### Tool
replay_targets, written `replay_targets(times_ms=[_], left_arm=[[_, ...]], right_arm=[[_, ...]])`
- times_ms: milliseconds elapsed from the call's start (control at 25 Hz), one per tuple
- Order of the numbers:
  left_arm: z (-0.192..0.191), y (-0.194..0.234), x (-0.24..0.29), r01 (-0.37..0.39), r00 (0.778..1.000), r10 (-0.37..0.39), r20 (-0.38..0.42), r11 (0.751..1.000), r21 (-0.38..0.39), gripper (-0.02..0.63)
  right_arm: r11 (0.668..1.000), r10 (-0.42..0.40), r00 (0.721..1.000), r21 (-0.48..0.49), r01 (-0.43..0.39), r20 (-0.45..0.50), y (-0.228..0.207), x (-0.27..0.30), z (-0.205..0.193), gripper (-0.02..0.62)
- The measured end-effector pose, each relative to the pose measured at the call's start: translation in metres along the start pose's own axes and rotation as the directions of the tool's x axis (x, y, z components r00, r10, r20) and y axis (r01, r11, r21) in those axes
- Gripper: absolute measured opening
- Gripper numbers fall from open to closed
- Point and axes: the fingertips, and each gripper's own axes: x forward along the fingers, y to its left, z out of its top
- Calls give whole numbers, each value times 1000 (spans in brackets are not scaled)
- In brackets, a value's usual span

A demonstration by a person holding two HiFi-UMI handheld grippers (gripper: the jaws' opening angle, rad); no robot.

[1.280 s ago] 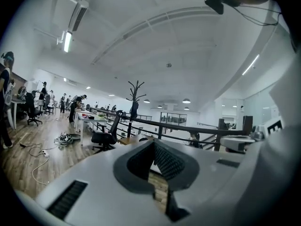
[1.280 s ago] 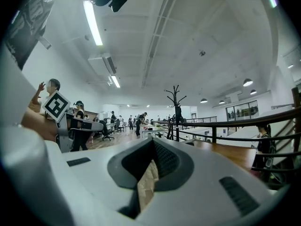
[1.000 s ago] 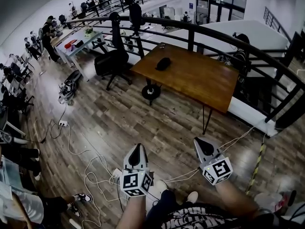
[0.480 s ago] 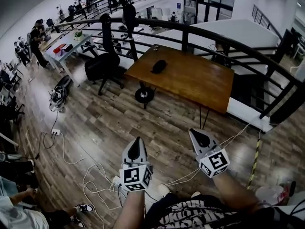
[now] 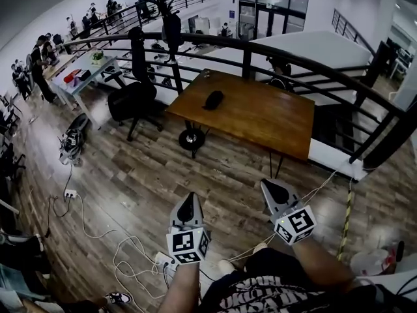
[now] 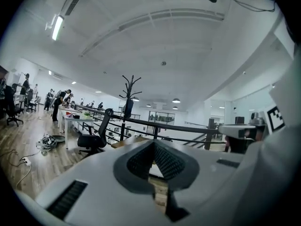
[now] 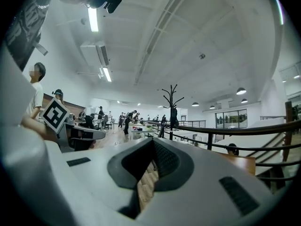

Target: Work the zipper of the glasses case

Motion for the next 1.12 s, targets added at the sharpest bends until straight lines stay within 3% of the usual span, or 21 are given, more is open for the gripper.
replay_targets(times_ms=[640,920,1120], left_arm=[[13,42,44,-28,1000,28,5,1000,14,5],[16,50,98,39,999,-39,-1,999,9,5],[16,61,143,9,1000,-8,-19,1000,3,5]], right_arm=[[999,41,999,34,-41,10,-9,71,-7,-9],[997,47,999,59,-47,9,-36,124,-20,-9],[996,61,998,69,-60,0,-62,159,-29,-9]])
